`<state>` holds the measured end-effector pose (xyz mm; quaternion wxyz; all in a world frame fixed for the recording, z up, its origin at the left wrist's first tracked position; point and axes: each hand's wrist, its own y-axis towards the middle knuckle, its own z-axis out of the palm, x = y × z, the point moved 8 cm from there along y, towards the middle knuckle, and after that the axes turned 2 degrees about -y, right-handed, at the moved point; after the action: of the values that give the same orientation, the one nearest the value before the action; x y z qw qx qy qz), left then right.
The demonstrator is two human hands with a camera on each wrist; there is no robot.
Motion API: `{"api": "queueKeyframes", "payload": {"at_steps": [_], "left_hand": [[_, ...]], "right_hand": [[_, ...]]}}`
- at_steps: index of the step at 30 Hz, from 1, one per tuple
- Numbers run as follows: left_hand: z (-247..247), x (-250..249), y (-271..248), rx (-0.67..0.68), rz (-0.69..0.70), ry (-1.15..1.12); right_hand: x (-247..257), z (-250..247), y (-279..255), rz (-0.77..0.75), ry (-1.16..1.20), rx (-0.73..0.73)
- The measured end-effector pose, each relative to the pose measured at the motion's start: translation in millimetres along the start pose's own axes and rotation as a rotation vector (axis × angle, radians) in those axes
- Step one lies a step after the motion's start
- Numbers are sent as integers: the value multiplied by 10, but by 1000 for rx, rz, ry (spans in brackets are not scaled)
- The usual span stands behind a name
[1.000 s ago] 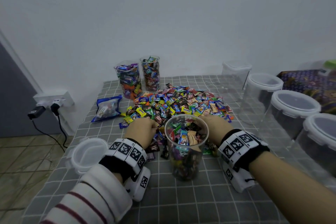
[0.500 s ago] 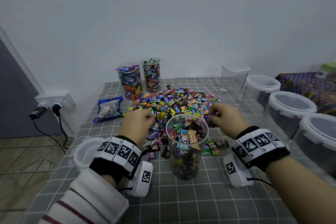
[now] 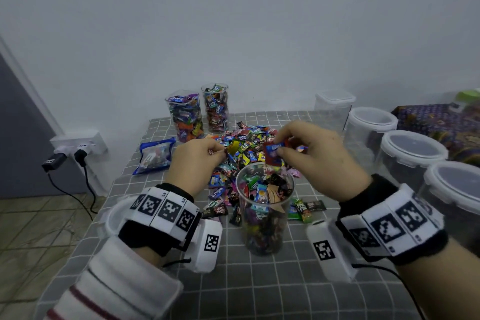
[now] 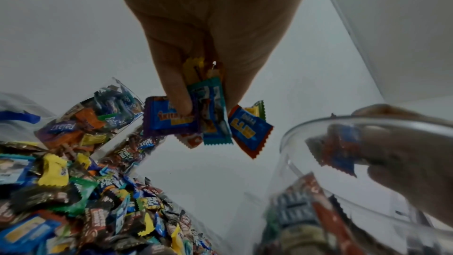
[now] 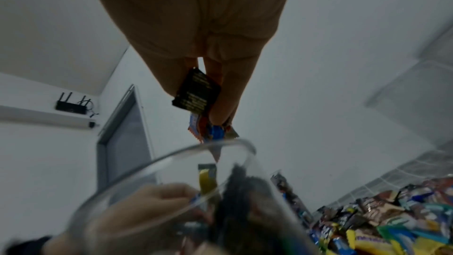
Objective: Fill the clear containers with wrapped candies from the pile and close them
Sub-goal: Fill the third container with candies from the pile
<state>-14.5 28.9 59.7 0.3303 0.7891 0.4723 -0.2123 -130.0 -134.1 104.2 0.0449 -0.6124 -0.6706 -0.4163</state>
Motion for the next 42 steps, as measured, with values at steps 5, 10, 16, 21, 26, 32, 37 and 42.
{"api": "queueKeyframes", "payload": {"at_steps": [5, 10, 16, 21, 26, 32, 37, 42], "left_hand": [[9, -27, -13, 5, 7, 0], [2, -22, -32, 1, -4, -6], [-18, -35, -24, -7, 2, -14], [-73, -109, -25, -29, 30, -45], [-157, -277, -26, -41, 72, -159], [-59, -585, -84, 54, 136, -255], [185, -747, -222, 183, 241, -92], [261, -815, -293, 273, 268, -17]], "right_hand": [[176, 275, -101, -180, -90, 64], [191, 414, -145, -216, -197, 146], [163, 284, -191, -222, -91, 46], [-169, 329, -281, 7, 108, 130], [-523, 684, -485, 254, 460, 361], [-508, 754, -497, 249, 644, 285], [-518, 753, -497, 253, 667, 258], [-540, 801, -501, 278, 714, 263]]}}
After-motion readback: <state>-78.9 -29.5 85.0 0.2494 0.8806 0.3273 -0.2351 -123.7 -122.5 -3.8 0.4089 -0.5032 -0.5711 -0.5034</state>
